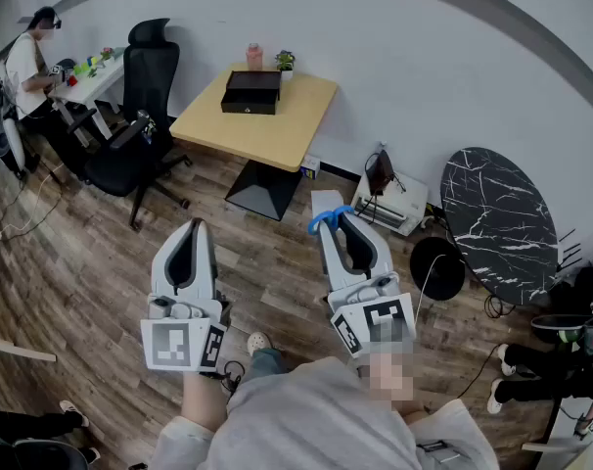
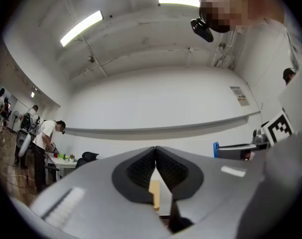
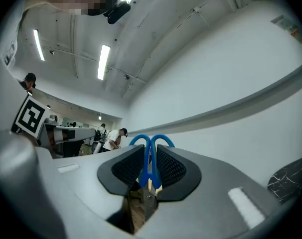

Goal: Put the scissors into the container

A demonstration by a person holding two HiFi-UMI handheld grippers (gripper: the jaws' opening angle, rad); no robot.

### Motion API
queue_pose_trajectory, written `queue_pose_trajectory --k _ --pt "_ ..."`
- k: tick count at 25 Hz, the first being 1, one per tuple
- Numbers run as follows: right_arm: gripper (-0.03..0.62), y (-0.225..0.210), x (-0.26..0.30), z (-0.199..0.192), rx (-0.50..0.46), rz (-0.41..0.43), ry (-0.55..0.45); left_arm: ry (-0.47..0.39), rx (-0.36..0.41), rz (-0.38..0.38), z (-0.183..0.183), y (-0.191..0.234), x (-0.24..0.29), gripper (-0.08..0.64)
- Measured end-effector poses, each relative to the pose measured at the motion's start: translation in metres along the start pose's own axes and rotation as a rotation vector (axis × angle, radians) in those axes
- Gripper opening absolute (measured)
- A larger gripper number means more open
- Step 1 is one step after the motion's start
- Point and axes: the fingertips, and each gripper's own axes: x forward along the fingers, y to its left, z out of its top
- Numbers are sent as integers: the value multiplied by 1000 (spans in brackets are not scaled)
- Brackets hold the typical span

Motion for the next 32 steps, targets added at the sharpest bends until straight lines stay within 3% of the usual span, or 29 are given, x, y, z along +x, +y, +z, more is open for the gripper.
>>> queue_pose_trajectory --k 10,22,32 --pt "81 6 40 -10 -7 -20 5 -7 -13 -17 -9 34 27 60" --pt "81 10 103 -21 0 -113 -16 -48 -36 -67 -17 94 76 60" --pt "81 24 148 -39 24 -159 -16 -23 -68 -117 -35 140 107 60"
